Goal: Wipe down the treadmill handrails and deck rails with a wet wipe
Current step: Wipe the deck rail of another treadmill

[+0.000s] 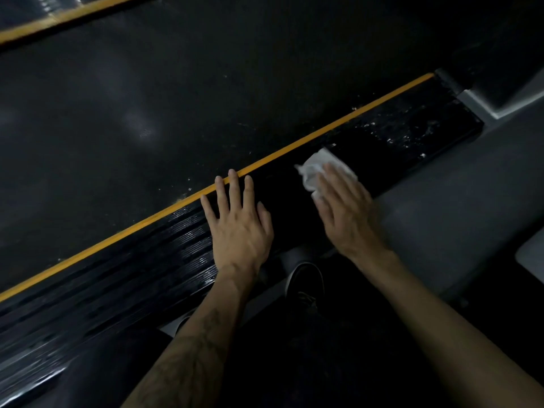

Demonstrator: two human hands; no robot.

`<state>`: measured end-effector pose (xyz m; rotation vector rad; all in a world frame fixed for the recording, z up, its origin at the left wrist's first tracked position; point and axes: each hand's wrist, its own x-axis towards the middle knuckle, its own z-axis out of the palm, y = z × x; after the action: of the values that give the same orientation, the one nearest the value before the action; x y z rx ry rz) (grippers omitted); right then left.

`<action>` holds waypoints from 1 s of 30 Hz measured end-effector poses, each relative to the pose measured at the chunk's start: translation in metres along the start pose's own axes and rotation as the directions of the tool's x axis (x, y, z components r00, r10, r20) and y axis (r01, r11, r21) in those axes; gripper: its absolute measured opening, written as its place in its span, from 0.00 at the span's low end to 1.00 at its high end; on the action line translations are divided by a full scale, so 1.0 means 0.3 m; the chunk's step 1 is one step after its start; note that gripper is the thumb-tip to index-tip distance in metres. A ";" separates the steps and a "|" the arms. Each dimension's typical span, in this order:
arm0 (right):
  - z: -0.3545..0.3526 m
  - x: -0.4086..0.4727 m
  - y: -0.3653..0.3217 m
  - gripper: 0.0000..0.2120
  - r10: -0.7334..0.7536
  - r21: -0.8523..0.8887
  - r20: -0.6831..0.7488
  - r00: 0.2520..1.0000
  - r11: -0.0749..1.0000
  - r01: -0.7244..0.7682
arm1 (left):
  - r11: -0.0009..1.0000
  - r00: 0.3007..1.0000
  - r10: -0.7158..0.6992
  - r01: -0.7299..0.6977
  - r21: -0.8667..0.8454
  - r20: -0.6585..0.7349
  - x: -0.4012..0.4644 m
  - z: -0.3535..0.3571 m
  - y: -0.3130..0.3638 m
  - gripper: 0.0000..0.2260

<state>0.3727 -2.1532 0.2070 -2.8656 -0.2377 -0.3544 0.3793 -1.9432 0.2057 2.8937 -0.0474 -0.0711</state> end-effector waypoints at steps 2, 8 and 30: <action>0.000 0.011 -0.029 0.24 0.162 0.020 -0.029 0.986 0.987 -0.161 | 1.000 1.000 0.001 -0.001 0.000 -0.002 0.001 -0.001 0.001 0.28; 0.037 -0.087 -0.085 0.24 -0.223 0.036 0.031 0.974 0.975 0.221 | 1.000 1.000 0.003 -0.003 0.008 0.001 0.001 0.005 -0.002 0.29; 0.062 -0.128 -0.109 0.24 -0.229 0.069 -0.032 0.973 0.970 0.231 | 1.000 1.000 0.001 -0.001 -0.003 0.012 0.005 -0.005 0.008 0.29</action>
<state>0.3338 -2.1221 0.1867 -2.7657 -0.5699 -0.4140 0.3808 -1.9453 0.2076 2.8900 -0.0512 -0.0886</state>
